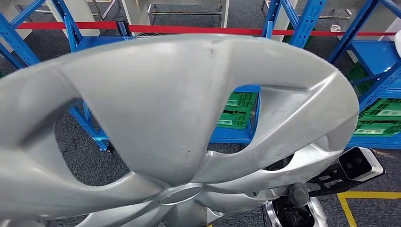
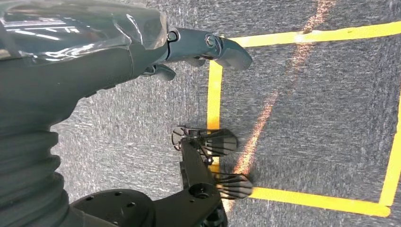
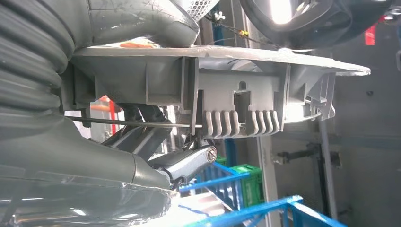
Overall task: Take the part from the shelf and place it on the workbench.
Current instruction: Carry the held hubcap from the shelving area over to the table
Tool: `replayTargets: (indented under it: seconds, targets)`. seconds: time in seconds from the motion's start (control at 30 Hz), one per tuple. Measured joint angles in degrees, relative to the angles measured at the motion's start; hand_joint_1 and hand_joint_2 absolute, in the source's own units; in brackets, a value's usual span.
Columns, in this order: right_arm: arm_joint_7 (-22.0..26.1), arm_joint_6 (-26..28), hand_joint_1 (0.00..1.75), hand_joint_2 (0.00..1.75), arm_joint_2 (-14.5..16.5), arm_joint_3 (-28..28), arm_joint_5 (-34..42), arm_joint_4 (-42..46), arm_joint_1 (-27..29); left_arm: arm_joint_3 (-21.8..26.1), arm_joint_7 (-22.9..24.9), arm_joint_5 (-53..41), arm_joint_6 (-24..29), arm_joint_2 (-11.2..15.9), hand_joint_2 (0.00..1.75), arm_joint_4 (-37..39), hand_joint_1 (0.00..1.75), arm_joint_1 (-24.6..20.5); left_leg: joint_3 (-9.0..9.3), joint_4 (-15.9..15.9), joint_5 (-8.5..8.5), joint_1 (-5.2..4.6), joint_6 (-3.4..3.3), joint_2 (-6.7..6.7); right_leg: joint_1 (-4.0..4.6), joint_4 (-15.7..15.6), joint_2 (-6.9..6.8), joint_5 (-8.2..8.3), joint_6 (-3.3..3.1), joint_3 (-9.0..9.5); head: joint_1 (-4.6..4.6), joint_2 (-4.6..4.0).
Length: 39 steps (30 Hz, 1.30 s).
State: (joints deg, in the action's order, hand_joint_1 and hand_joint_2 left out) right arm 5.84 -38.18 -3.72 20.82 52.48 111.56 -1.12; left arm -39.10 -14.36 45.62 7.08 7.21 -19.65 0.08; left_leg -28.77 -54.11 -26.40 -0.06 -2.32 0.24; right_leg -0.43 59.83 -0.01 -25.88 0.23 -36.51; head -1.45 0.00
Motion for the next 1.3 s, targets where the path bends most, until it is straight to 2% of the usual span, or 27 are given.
replayTargets:
  seconds: [0.07,0.1,0.13,0.17,0.23,0.3,0.37,0.43,0.47,0.5,0.57,0.6,0.63,0.67,0.7,0.77,0.83,0.87,0.97,1.03,1.1,1.13,1.17,1.2,1.23,1.27,1.3]
  targets:
    - [0.0,0.0,1.71,1.75,0.0,0.0,0.0,0.0,-0.1,0.0,0.0,0.0,0.0,-0.1,1.75,-0.1,0.00,0.0,-1.39,0.0,1.27,0.01,-0.36,0.15,-0.12,7.2,0.00,-4.73,-0.37,-2.59,0.09,0.00]
    - [0.0,0.0,1.71,1.75,-0.1,0.0,0.0,0.0,-0.1,0.0,0.0,0.0,0.0,-0.1,1.75,-0.1,0.00,0.0,-2.21,-0.1,1.80,-0.02,-0.33,0.20,-0.18,10.7,0.00,-6.30,-0.21,-3.49,0.09,0.00]
    - [0.0,0.0,1.71,1.75,-0.1,0.0,0.0,-0.1,-0.1,0.0,0.0,0.0,0.0,-0.2,1.75,-0.1,0.00,0.0,-3.04,-0.2,2.29,-0.04,-0.30,0.25,-0.25,12.8,-0.01,-6.90,0.19,-3.58,0.09,0.00]
    - [0.0,0.0,1.71,1.75,-0.1,0.0,0.0,-0.1,-0.1,0.0,0.0,0.0,0.0,-0.2,1.75,-0.1,0.00,0.0,-3.88,-0.5,2.75,-0.05,-0.22,0.29,-0.33,12.9,-0.01,-6.52,0.74,-2.60,0.10,0.00]
    - [0.0,0.0,1.71,1.75,-0.2,0.0,0.0,-0.1,-0.1,0.0,0.0,0.0,0.0,-0.4,1.75,-0.1,0.00,0.0,-5.37,-1.2,3.45,-0.03,0.08,0.29,-0.53,6.7,-0.04,-4.43,1.68,2.46,0.10,0.00]
    - [0.0,0.0,1.71,1.75,-0.2,0.0,0.0,-0.1,-0.3,0.0,0.0,0.0,-0.1,-0.4,1.75,-0.1,0.00,0.1,-6.62,-2.1,3.97,-0.17,0.61,0.28,-0.42,-1.0,-0.02,-3.99,1.38,7.72,0.06,0.00]
    - [0.0,0.0,1.71,1.75,-0.2,0.0,0.0,-0.1,-0.3,0.0,0.0,0.0,-0.1,-0.5,1.75,-0.2,0.00,0.1,-7.26,-2.7,4.55,-0.25,1.30,0.30,-0.15,-3.7,0.10,-4.48,0.49,8.98,0.06,0.00]
    - [0.0,0.0,1.71,1.75,-0.3,0.0,0.1,-0.1,-0.3,0.0,0.0,0.0,-0.1,-0.5,1.75,-0.2,0.00,0.2,-7.61,-2.9,4.90,-0.06,1.96,0.23,-0.28,-3.6,0.10,-3.86,-0.37,8.11,0.13,0.00]
    - [0.0,0.0,1.71,1.75,-0.3,0.0,0.1,-0.1,-0.4,0.0,0.0,0.0,0.0,-0.5,1.75,-0.2,0.00,0.2,-8.02,-3.6,3.93,0.07,2.29,0.15,-0.40,-3.6,0.04,-3.39,-0.89,7.76,0.06,0.00]
    - [0.0,0.0,1.71,1.75,-0.2,0.0,0.1,-0.1,-0.4,0.0,0.0,0.0,0.0,-0.5,1.75,-0.2,0.00,0.3,-8.69,-5.4,1.97,0.21,2.64,0.06,-0.55,-3.7,-0.03,-2.86,-1.32,7.32,-0.02,0.00]
    - [0.0,-0.1,1.71,1.75,-0.2,0.0,0.1,-0.1,-0.4,0.0,0.0,0.0,0.0,-0.4,1.75,-0.2,0.00,0.3,-10.63,-11.9,-3.68,0.51,3.32,-0.05,-0.57,-3.7,-0.08,-1.81,-1.77,6.29,-0.19,0.00]
    - [0.0,-0.1,1.71,1.75,-0.2,0.0,0.1,-0.1,-0.4,0.0,0.0,0.0,0.0,-0.4,1.75,-0.2,0.00,0.3,-11.43,-15.6,-5.76,0.64,3.59,-0.05,-0.55,-3.7,-0.07,-1.29,-1.77,5.68,-0.21,0.00]
    - [0.0,-0.2,1.71,1.75,-0.2,0.0,0.1,-0.1,-0.3,0.0,0.0,0.0,0.0,-0.5,1.75,-0.2,0.00,0.3,-11.65,-18.1,-6.56,0.74,3.76,-0.06,-0.52,-3.6,-0.06,-0.78,-1.73,5.05,-0.21,0.00]
    - [0.0,-0.2,1.71,1.75,-0.2,0.0,0.1,-0.1,-0.3,0.0,0.0,0.0,0.0,-0.5,1.75,-0.2,0.00,0.3,-10.99,-18.9,-6.22,0.82,3.84,-0.05,-0.51,-3.5,-0.04,-0.29,-1.64,4.37,-0.22,0.00]
    - [0.0,-0.3,1.71,1.75,-0.3,0.0,0.1,-0.1,-0.3,0.0,0.0,0.0,0.0,-0.5,1.75,-0.2,0.00,0.3,-9.27,-17.6,-4.96,0.88,3.82,-0.05,-0.51,-3.4,-0.01,0.12,-1.49,3.78,-0.22,0.00]
    - [0.0,-0.4,1.71,1.75,-0.3,0.0,0.1,-0.1,-0.3,0.0,0.0,0.0,0.0,-0.4,1.75,-0.3,0.00,0.3,-3.37,-9.8,-2.74,0.82,3.36,-0.27,-0.49,-3.2,0.05,0.80,-1.04,2.99,-0.22,0.00]
    - [0.0,-0.4,1.71,1.75,-0.2,0.0,0.1,-0.1,-0.3,0.0,0.0,0.0,0.0,-0.3,1.75,-0.3,0.00,0.3,1.05,-2.9,-2.71,0.47,2.72,-0.58,-0.45,-3.2,-0.01,1.44,-0.40,2.60,-0.17,0.00]
    - [0.0,-0.4,1.71,1.75,-0.2,0.0,0.1,-0.1,-0.4,0.0,0.0,0.0,0.0,-0.3,1.75,-0.3,0.00,0.3,1.71,-1.7,-3.08,0.23,2.43,-0.67,-0.49,-3.2,-0.05,1.78,-0.01,2.49,-0.17,0.00]
    - [0.0,-0.5,1.71,1.75,-0.2,-0.1,0.2,-0.1,-0.3,0.0,0.0,0.0,0.0,-0.2,1.75,-0.3,0.00,0.4,1.14,-0.7,-1.78,0.11,1.12,-0.34,-0.60,-2.9,-0.07,1.96,0.86,1.89,-0.13,0.00]
    - [0.0,-0.6,1.71,1.75,-0.3,-0.1,0.2,-0.1,-0.3,0.0,0.0,0.0,0.0,-0.2,1.75,-0.3,0.00,0.2,0.29,-0.1,-0.37,0.29,0.15,-0.04,-0.57,1.0,-0.04,-1.32,0.54,0.02,0.08,0.00]
    - [0.0,-0.7,1.71,1.75,-0.3,-0.2,0.2,-0.1,-0.3,0.0,0.0,0.0,0.0,-0.3,1.75,-0.4,0.00,0.2,-1.18,-0.1,0.71,0.12,-0.24,0.10,-0.57,8.5,-0.03,-5.83,0.28,-2.54,0.24,0.00]
    - [0.0,-0.7,1.71,1.75,-0.4,-0.2,0.2,-0.1,-0.2,0.0,0.0,0.0,0.0,-0.3,1.75,-0.4,0.00,0.2,-1.95,-0.3,1.19,0.06,-0.25,0.16,-0.59,11.7,-0.03,-6.94,0.51,-3.25,0.25,0.00]
    - [0.0,-0.7,1.71,1.75,-0.4,-0.2,0.2,-0.1,-0.2,0.0,0.0,0.0,0.0,-0.3,1.75,-0.4,0.00,0.2,-2.74,-0.5,1.64,0.03,-0.23,0.22,-0.60,13.2,-0.03,-7.00,0.97,-3.13,0.25,0.00]
    - [0.0,-0.7,1.71,1.75,-0.4,-0.2,0.2,-0.1,-0.2,0.0,0.0,0.0,0.0,-0.3,1.75,-0.4,0.00,0.2,-3.53,-0.7,2.03,0.04,-0.15,0.25,-0.62,12.5,-0.04,-6.12,1.54,-1.88,0.26,0.00]
    - [0.0,-0.7,1.71,1.75,-0.4,-0.2,0.2,-0.1,-0.2,0.0,0.0,0.0,0.0,-0.3,1.75,-0.4,0.00,0.2,-4.24,-1.1,2.34,0.06,-0.02,0.25,-0.64,9.7,-0.05,-4.84,2.00,0.44,0.26,0.00]
    - [0.0,-0.7,1.71,1.75,-0.4,-0.2,0.2,-0.1,-0.2,0.0,0.0,0.0,0.0,-0.3,1.75,-0.4,0.00,0.2,-4.89,-1.6,2.56,0.06,0.13,0.24,-0.65,5.5,-0.06,-3.99,2.17,3.41,0.27,0.00]
    - [0.0,-0.7,1.71,1.75,-0.4,-0.2,0.2,-0.1,-0.2,0.0,0.0,0.0,0.0,-0.4,1.75,-0.4,0.00,0.2,-5.50,-2.1,2.75,-0.01,0.35,0.23,-0.57,1.4,-0.04,-3.71,1.95,6.16,0.22,0.00]
